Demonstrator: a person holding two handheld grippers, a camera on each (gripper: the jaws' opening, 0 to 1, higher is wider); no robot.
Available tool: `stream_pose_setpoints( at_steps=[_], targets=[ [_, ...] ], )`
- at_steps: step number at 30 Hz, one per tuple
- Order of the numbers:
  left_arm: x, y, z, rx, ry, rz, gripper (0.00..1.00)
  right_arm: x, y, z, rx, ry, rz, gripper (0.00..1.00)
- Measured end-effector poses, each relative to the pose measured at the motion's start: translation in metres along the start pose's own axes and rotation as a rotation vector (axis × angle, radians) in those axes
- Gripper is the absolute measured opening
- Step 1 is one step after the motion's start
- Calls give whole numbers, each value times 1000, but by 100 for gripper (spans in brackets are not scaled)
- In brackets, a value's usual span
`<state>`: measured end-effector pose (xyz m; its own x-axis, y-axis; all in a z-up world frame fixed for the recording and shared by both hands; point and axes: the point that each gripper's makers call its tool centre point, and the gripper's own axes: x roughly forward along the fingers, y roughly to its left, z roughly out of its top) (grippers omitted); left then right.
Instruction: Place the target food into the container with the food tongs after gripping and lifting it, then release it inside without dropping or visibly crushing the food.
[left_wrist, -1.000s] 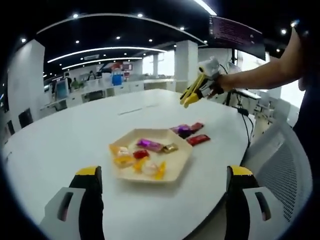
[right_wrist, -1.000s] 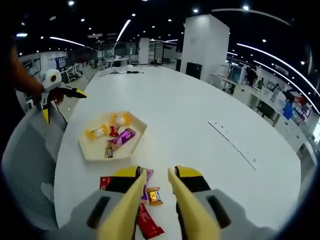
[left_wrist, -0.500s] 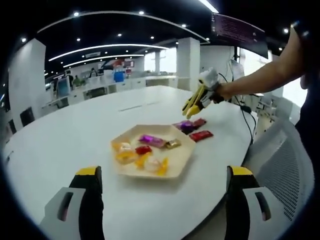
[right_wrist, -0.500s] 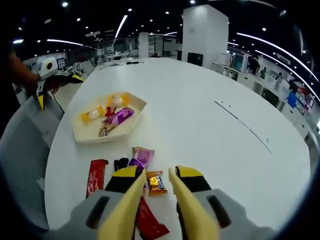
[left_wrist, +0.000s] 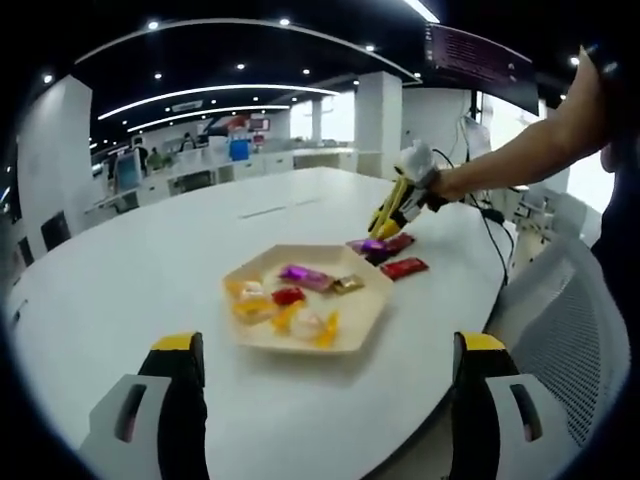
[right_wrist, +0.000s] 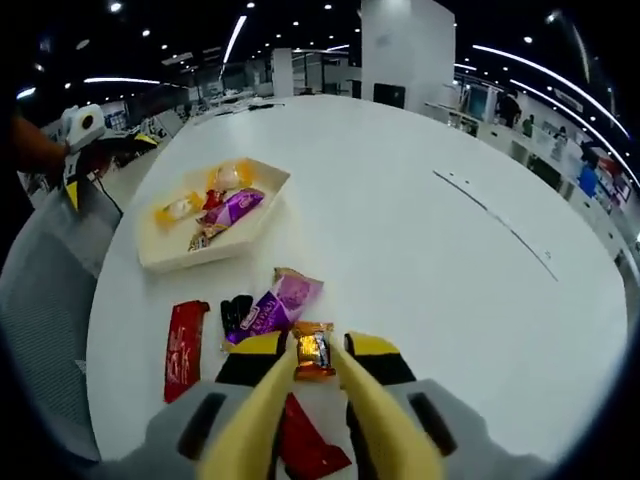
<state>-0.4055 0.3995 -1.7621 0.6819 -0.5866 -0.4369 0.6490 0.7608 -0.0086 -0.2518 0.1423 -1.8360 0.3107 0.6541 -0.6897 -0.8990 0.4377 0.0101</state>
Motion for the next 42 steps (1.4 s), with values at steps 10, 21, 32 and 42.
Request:
stream_pose_setpoints(
  at_steps=[10,21,32,42],
  targets=[
    [0,1,-3,5,17,7,99,-2,-3,5,64,21,-32,21],
    [-1,-2,0,10,4,-6,99,-27,-8,34,118,-1,-68,21],
    [-1,-3,3,29,-11,-8,99,-44,1,87,142,-74,-79,21],
    [-1,-5,5,51,-18,-9,99,-39,31,123,107,-106,-59,21]
  ],
)
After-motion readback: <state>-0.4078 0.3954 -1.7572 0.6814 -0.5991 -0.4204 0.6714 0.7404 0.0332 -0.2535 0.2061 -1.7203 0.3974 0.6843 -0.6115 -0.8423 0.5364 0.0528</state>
